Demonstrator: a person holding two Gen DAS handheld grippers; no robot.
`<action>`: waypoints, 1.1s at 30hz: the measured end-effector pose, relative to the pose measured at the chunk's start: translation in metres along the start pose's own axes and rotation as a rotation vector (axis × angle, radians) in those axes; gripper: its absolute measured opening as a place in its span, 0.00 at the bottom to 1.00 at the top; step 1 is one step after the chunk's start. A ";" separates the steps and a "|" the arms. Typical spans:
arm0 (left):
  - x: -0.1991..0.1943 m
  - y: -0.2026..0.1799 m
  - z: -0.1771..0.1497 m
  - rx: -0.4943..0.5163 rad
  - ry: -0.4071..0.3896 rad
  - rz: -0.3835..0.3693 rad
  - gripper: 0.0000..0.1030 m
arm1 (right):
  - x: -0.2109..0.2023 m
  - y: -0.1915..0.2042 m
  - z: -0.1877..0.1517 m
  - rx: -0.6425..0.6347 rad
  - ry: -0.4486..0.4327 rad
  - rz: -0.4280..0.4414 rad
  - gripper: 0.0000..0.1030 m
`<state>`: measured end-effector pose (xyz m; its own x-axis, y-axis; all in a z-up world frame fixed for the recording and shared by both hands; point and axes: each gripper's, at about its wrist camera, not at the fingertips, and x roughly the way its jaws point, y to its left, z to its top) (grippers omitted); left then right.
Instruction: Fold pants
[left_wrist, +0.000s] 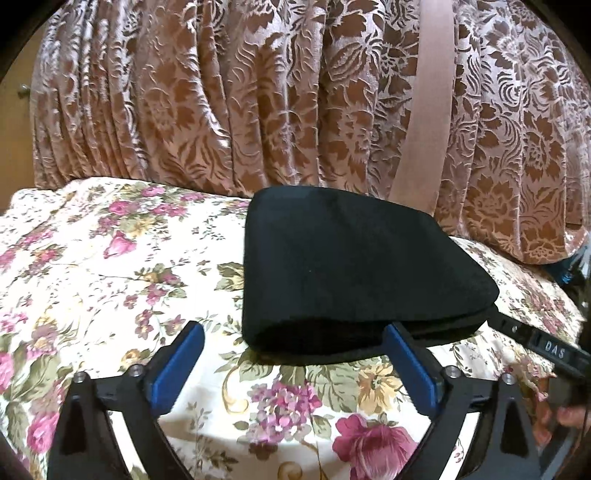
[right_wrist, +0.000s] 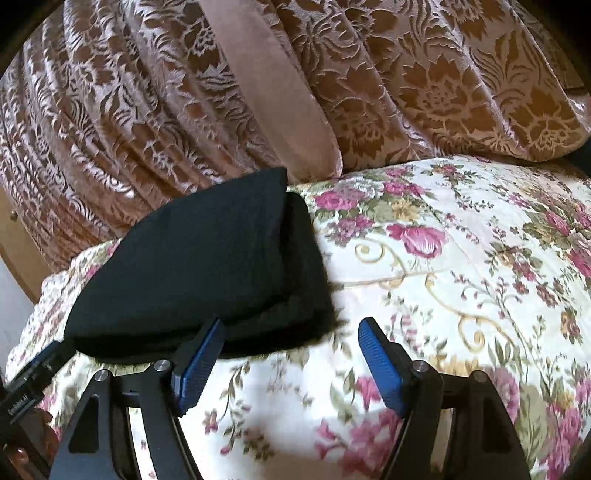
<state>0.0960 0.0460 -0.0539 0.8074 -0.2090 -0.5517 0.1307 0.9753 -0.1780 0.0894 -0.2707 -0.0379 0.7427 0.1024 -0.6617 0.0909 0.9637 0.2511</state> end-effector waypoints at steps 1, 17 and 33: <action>-0.002 0.000 -0.001 -0.006 0.004 0.012 0.98 | -0.001 0.002 -0.002 -0.001 0.004 -0.006 0.74; -0.046 -0.027 -0.023 0.065 0.048 0.136 0.98 | -0.052 0.045 -0.034 -0.116 -0.048 -0.067 0.76; -0.083 -0.026 -0.028 0.046 0.050 0.127 0.98 | -0.089 0.064 -0.050 -0.159 -0.085 -0.100 0.79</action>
<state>0.0095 0.0355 -0.0262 0.7897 -0.0859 -0.6074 0.0564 0.9961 -0.0675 -0.0044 -0.2061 0.0020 0.7892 -0.0107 -0.6140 0.0665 0.9954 0.0682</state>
